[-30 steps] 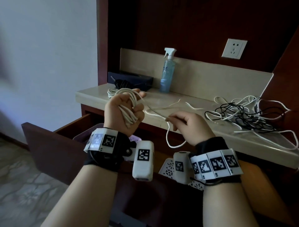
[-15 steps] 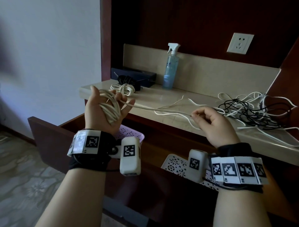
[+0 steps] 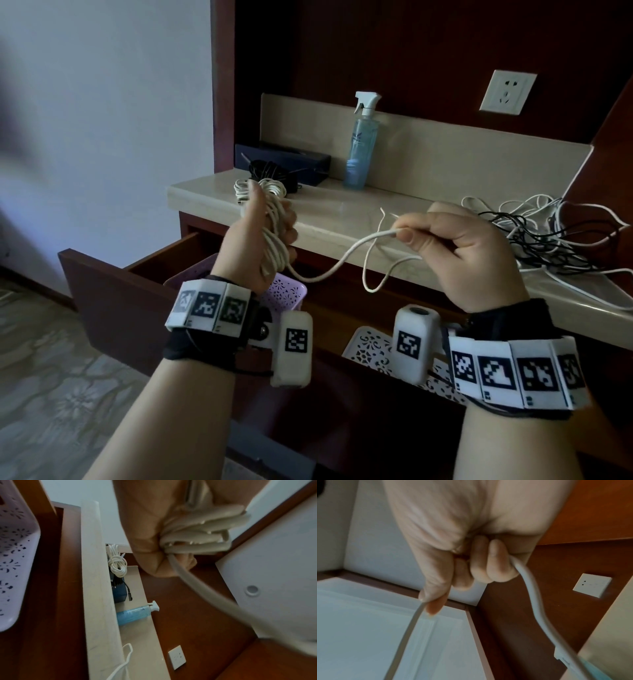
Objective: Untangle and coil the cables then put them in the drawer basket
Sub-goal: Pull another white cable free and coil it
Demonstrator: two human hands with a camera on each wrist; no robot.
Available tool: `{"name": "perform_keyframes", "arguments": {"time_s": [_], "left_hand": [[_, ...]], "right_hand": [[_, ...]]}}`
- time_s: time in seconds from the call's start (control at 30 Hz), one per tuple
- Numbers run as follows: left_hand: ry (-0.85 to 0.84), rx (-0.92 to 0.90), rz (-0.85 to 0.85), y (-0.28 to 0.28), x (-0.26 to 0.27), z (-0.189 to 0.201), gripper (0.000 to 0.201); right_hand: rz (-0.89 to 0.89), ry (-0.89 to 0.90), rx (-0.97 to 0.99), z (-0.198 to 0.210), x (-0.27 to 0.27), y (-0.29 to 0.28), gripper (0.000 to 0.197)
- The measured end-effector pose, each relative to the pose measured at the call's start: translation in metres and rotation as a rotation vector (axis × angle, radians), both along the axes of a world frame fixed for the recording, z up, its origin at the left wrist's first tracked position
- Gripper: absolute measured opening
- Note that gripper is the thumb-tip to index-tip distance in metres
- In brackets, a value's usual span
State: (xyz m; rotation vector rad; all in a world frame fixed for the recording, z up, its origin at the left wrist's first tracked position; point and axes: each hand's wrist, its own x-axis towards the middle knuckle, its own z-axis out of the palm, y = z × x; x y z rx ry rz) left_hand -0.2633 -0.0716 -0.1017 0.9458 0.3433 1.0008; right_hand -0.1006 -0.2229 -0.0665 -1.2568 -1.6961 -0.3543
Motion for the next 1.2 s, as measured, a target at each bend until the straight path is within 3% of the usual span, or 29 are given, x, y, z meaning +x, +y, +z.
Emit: {"name": "perform_keyframes", "arguments": {"time_s": [0.1,0.23,0.37,0.47,0.53,0.7,0.8,0.87,1.0,1.2], "left_hand": [[0.253,0.141,-0.049,-0.018,0.007,-0.003,0.060],[0.558,0.515,-0.094,-0.030,0.010,-0.015,0.088],[0.496,0.697,-0.271,-0.035,0.012,-0.019,0.089],[0.533,0.703,-0.431,-0.039,0.012,-0.017,0.047],[0.563,0.696,-0.476,-0.043,0.013,-0.014,0.030],[0.618,0.654,-0.387,-0.040,0.010,-0.017,0.063],[0.507,0.508,-0.380,-0.032,0.007,-0.019,0.043],[0.287,0.351,-0.457,-0.028,0.005,-0.017,0.034],[-0.144,0.188,-0.567,-0.013,0.002,-0.011,0.038],[-0.372,0.155,-0.572,0.003,-0.005,-0.006,0.045]], "right_hand": [[0.020,0.010,0.051,0.005,-0.010,0.003,0.012],[-0.006,0.019,0.065,0.006,-0.017,0.010,0.013],[-0.054,0.027,0.084,0.005,-0.020,0.016,0.015],[-0.075,0.043,0.087,0.003,-0.020,0.019,0.015],[-0.084,0.046,0.080,0.003,-0.020,0.020,0.015],[-0.067,0.018,0.034,0.006,-0.021,0.025,0.013],[-0.063,0.070,-0.028,0.006,-0.012,0.026,0.011],[-0.080,0.120,-0.083,0.002,-0.006,0.027,0.012],[-0.094,0.179,-0.270,-0.010,0.000,0.032,0.012],[-0.061,0.214,-0.409,-0.018,-0.006,0.041,0.016]]}}
